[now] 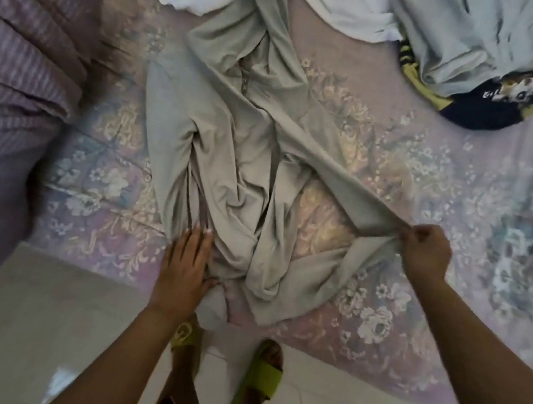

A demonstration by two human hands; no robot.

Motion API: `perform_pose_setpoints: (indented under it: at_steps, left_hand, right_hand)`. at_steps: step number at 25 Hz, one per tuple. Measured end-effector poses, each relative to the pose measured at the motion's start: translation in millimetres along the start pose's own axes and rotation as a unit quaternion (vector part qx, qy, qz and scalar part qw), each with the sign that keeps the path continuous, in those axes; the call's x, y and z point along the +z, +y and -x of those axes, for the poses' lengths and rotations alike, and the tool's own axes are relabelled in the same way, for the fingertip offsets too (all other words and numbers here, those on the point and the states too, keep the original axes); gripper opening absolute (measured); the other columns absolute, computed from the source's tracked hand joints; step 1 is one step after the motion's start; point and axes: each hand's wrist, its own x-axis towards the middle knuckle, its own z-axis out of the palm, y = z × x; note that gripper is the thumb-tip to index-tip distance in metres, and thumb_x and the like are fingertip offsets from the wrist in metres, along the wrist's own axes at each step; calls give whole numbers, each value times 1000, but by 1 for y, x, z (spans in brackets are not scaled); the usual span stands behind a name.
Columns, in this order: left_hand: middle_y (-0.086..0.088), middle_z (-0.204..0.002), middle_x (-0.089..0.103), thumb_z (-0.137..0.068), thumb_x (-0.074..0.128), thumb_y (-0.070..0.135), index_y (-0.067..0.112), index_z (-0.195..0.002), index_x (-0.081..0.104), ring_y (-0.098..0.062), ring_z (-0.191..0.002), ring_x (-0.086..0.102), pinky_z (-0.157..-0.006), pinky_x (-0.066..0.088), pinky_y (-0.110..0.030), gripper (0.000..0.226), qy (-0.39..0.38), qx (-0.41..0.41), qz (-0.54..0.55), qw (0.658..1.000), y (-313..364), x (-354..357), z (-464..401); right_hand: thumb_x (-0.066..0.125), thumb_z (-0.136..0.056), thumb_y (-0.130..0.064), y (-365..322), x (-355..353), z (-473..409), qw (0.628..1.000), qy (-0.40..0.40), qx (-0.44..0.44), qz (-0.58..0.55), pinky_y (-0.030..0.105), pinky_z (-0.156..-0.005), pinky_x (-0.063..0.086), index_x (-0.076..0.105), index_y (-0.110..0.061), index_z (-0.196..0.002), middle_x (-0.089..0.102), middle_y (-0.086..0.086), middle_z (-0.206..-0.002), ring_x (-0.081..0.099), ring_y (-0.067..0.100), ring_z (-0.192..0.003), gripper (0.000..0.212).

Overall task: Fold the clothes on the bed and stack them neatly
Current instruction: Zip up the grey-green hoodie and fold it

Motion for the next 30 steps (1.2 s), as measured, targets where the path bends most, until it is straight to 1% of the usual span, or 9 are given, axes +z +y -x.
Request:
perform_pose_setpoints:
  at_steps: [6, 12, 17, 19, 21, 23, 25, 27, 30]
  left_hand:
    - [-32, -152, 39, -91, 65, 7, -2, -140, 53, -51, -143, 34, -112, 24, -72, 51, 4, -97, -178, 979, -37, -18, 8]
    - [-19, -105, 68, -59, 94, 31, 1, -103, 68, -36, -96, 65, -78, 52, -43, 59, 10, 86, -21, 996, 30, -9, -1]
    - [-27, -88, 66, -70, 75, -15, -7, -90, 66, -38, -78, 64, -66, 50, -41, 23, 110, 89, 135, 981, 22, -6, -18]
    - [-26, -101, 66, -95, 55, -9, -7, -106, 64, -36, -93, 63, -76, 48, -41, 15, 144, -97, 336, 926, 13, -9, -21]
    - [-22, -115, 65, -103, 47, 2, -1, -119, 59, -34, -104, 62, -82, 51, -39, 20, 183, -277, 496, 803, 0, -12, -14]
    - [-21, -128, 59, -104, 45, 3, 1, -127, 53, -36, -112, 60, -84, 56, -47, 25, 199, -369, 614, 669, -5, -18, 1]
    - [-20, -135, 51, -104, 42, 3, 2, -134, 46, -40, -114, 57, -85, 57, -55, 31, 178, -430, 648, 603, -5, -9, 14]
    - [-20, -135, 49, -104, 40, 3, 4, -137, 42, -42, -111, 58, -80, 58, -57, 33, 144, -448, 614, 634, -3, 4, 30]
    - [-27, -129, 49, -97, 50, -4, 2, -135, 45, -46, -107, 57, -78, 53, -54, 40, 128, -360, 385, 840, -16, 18, 42]
  right_hand:
    - [59, -100, -14, -7, -20, -24, 989, 29, -107, 94, 50, -101, 41, 56, 3, -129, 54, 30, -132, 51, 45, -123, 34]
    - [93, -67, -27, 5, 91, 146, 914, -238, -294, 147, 52, -108, 41, 52, -4, -139, 48, 24, -141, 46, 41, -130, 86]
    - [73, -78, 4, 8, 111, 150, 933, -75, -345, 65, 46, -75, 50, 64, 6, -93, 64, 26, -99, 61, 40, -91, 17]
    - [58, -95, 3, 2, 101, 129, 982, -75, -108, -134, 44, -83, 49, 62, 6, -104, 62, 24, -105, 59, 37, -97, 10]
    - [54, -102, -2, 6, 78, 112, 927, -52, 110, -355, 45, -87, 54, 57, 5, -115, 62, 22, -111, 61, 32, -99, 16]
    - [55, -102, -6, 22, 57, 109, 884, -17, 178, -433, 47, -89, 56, 56, 1, -115, 61, 19, -112, 61, 28, -98, 15]
    - [54, -103, -7, 43, 46, 116, 896, -18, 184, -404, 48, -88, 55, 54, -3, -118, 60, 19, -114, 60, 31, -99, 15]
    - [46, -104, -3, 63, 44, 124, 938, -35, 153, -309, 48, -84, 54, 54, -6, -122, 60, 21, -117, 60, 35, -100, 20]
    - [42, -101, 1, 79, 46, 118, 993, -46, 40, -98, 49, -83, 51, 51, -7, -133, 61, 25, -120, 60, 39, -100, 34]
